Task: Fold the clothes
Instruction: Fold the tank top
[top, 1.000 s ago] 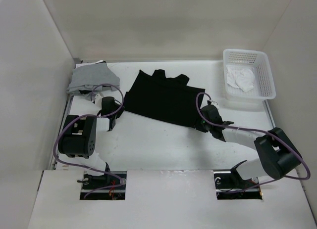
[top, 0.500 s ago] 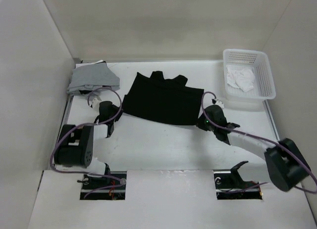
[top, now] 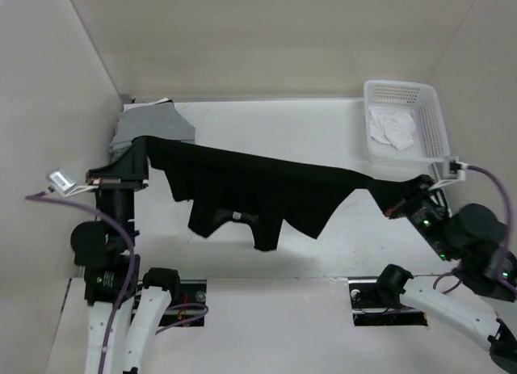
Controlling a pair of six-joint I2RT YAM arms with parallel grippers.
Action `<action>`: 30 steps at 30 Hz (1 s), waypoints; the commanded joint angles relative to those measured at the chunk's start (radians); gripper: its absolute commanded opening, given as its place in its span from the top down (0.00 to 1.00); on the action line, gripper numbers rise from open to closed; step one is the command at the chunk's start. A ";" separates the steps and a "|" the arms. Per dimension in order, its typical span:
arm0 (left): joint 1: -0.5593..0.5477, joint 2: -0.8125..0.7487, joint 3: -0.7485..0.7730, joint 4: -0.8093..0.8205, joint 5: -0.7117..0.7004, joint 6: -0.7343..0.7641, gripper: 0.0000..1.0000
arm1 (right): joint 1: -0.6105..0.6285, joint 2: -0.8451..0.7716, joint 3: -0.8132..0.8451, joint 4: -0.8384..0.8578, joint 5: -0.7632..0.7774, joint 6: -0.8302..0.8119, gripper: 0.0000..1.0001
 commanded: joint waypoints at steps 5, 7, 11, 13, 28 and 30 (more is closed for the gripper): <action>-0.016 -0.044 0.130 -0.267 -0.018 0.067 0.98 | 0.176 0.009 0.158 -0.182 0.129 -0.001 1.00; -0.016 -0.025 0.094 -0.280 -0.016 0.063 0.98 | 0.180 0.055 0.124 -0.159 0.120 -0.009 0.99; -0.015 0.062 -0.054 -0.234 -0.013 0.036 0.98 | 0.033 0.187 0.008 -0.034 -0.025 -0.047 0.98; -0.009 0.151 -0.135 -0.157 -0.019 0.027 0.98 | -0.129 0.279 -0.066 0.077 -0.180 -0.059 0.98; 0.011 1.059 0.075 0.316 0.016 -0.055 0.98 | -0.595 1.237 0.290 0.436 -0.502 -0.053 1.00; 0.011 1.040 0.073 0.316 0.028 -0.058 0.98 | -0.593 1.209 0.281 0.434 -0.495 -0.059 1.00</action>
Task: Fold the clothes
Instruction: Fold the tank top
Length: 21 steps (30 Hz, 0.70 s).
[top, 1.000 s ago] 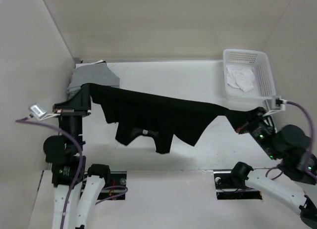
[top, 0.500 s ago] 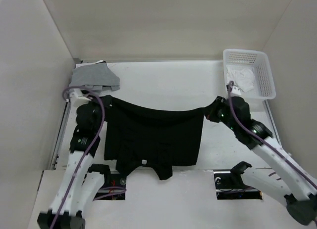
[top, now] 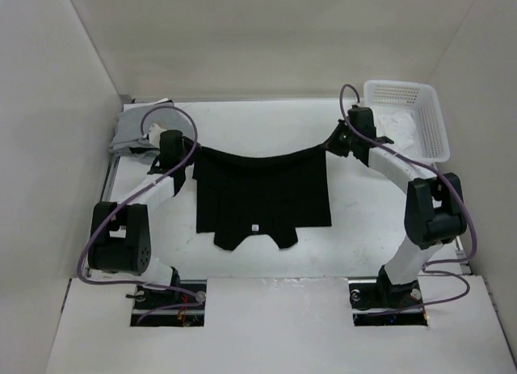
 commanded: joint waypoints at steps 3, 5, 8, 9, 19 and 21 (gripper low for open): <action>0.002 -0.134 -0.011 0.124 0.019 -0.034 0.98 | -0.012 -0.153 -0.043 0.074 -0.002 -0.028 1.00; -0.010 -0.200 -0.068 0.119 0.016 -0.039 0.98 | -0.005 -0.231 -0.136 0.099 0.016 -0.015 1.00; -0.016 -0.315 -0.177 0.107 0.030 -0.061 0.98 | 0.014 -0.351 -0.288 0.146 0.035 0.014 1.00; -0.015 -0.359 -0.216 0.098 0.039 -0.067 0.97 | 0.017 -0.389 -0.333 0.154 0.035 0.021 1.00; 0.063 -0.938 -0.511 -0.178 0.147 -0.061 0.96 | 0.089 -0.773 -0.678 0.128 0.059 0.113 0.99; 0.076 -1.027 -0.540 -0.255 0.162 -0.059 0.96 | 0.112 -0.819 -0.730 0.108 0.065 0.138 0.99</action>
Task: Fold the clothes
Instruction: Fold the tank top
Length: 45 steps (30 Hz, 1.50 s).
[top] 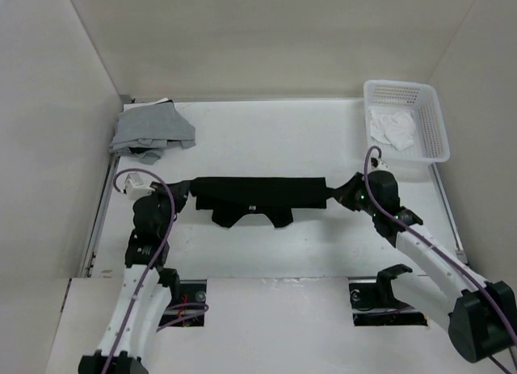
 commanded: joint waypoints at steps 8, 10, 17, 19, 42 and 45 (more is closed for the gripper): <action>0.057 -0.200 -0.152 -0.279 0.047 -0.034 0.80 | 0.064 -0.114 -0.207 -0.015 0.066 0.166 0.80; 0.082 -0.223 -0.123 -0.297 0.030 -0.036 0.71 | 0.058 -0.132 -0.216 -0.018 0.074 0.169 0.66; -0.008 -0.159 0.006 -0.178 -0.088 -0.031 0.65 | 0.016 0.022 -0.102 0.044 0.125 0.077 0.43; -0.094 -0.078 0.009 -0.105 -0.103 -0.043 0.65 | 0.009 0.134 -0.054 0.093 0.111 0.034 0.41; -0.723 0.718 -0.066 0.412 -0.117 -0.049 0.65 | 0.009 0.481 0.015 0.192 -0.072 0.037 0.50; -0.703 0.627 -0.080 0.312 -0.126 0.015 0.66 | 0.036 0.461 -0.012 0.189 -0.061 0.057 0.48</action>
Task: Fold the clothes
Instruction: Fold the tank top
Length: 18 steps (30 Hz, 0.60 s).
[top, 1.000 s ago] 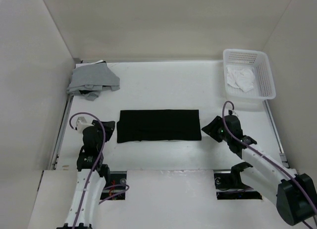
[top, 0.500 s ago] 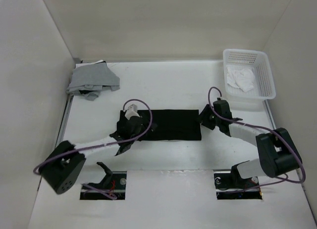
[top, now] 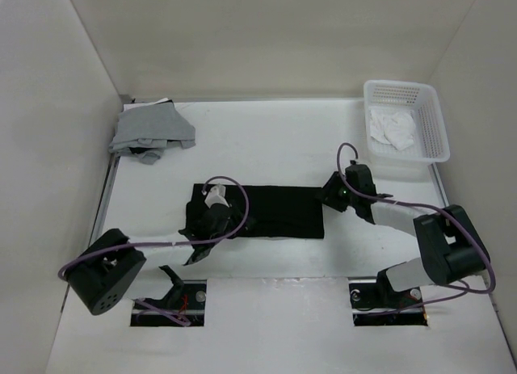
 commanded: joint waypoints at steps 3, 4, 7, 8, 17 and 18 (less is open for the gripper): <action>0.050 -0.154 -0.010 -0.164 0.004 0.106 0.65 | 0.072 0.003 -0.048 -0.015 0.004 0.045 0.47; 0.056 -0.175 0.000 -0.174 0.007 0.111 0.65 | 0.096 0.024 -0.038 -0.012 0.000 0.050 0.47; 0.053 -0.220 0.042 -0.181 0.024 0.117 0.65 | 0.153 0.069 -0.028 -0.010 0.006 0.073 0.50; 0.050 -0.229 0.055 -0.181 0.030 0.118 0.65 | 0.165 0.060 -0.043 -0.006 0.017 0.090 0.51; 0.023 -0.093 0.131 -0.123 0.128 0.155 0.64 | 0.296 -0.242 -0.187 -0.136 0.260 0.258 0.40; 0.018 -0.064 0.131 -0.106 0.140 0.158 0.64 | 0.316 -0.249 -0.201 -0.144 0.277 0.284 0.39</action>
